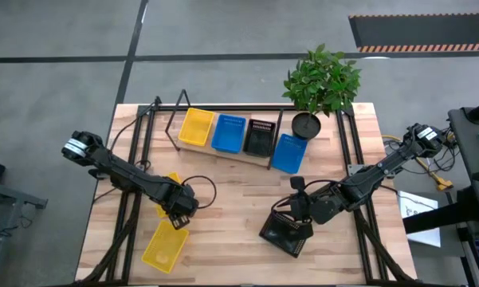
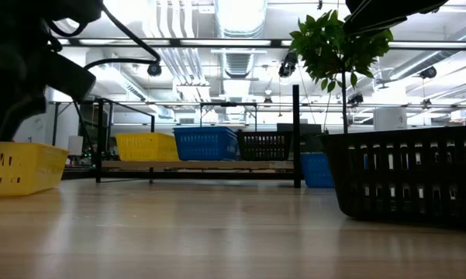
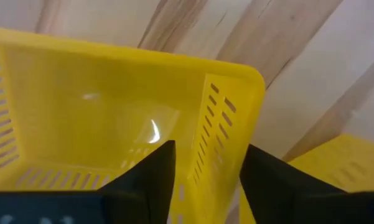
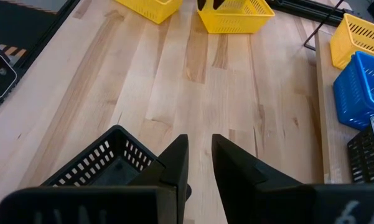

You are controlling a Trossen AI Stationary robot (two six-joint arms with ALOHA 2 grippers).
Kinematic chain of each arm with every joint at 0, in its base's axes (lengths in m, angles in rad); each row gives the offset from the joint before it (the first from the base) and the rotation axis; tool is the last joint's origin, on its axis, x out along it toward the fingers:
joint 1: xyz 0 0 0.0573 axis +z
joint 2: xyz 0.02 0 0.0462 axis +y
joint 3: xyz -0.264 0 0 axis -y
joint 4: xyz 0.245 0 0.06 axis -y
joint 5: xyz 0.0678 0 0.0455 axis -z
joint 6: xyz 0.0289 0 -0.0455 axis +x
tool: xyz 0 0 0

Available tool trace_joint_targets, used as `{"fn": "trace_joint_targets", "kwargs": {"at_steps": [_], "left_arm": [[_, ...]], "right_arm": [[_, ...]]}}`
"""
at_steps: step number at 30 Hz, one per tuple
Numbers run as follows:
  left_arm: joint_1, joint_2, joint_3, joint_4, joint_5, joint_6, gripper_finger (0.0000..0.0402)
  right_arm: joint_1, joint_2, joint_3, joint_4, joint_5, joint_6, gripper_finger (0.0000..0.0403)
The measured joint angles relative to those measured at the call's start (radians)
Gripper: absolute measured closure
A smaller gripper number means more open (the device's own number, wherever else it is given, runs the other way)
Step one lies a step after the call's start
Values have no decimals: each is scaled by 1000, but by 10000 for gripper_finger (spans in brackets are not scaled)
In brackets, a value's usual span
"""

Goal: Stack baskets on shelf by color
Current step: Stack the top yellow basket on top of the other yellow basket on the shelf

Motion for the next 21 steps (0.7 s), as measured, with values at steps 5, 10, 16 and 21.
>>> {"fn": "trace_joint_targets", "kwargs": {"at_steps": [5, 10, 16, 21], "left_arm": [[0, 10, 0, 1, -19, 17, 296], [-1, 10, 0, 0, -23, 45, 357], [-2, 10, 22, -2, -27, 136, 396], [-2, 10, 62, -5, -70, 222, 400]], "right_arm": [[0, 0, 0, 0, 0, -1, 339], [0, 0, 0, 4, 0, -9, 339], [0, 0, -39, 168, 0, -127, 339], [-23, -1, -98, 305, -1, -228, 340]]}}
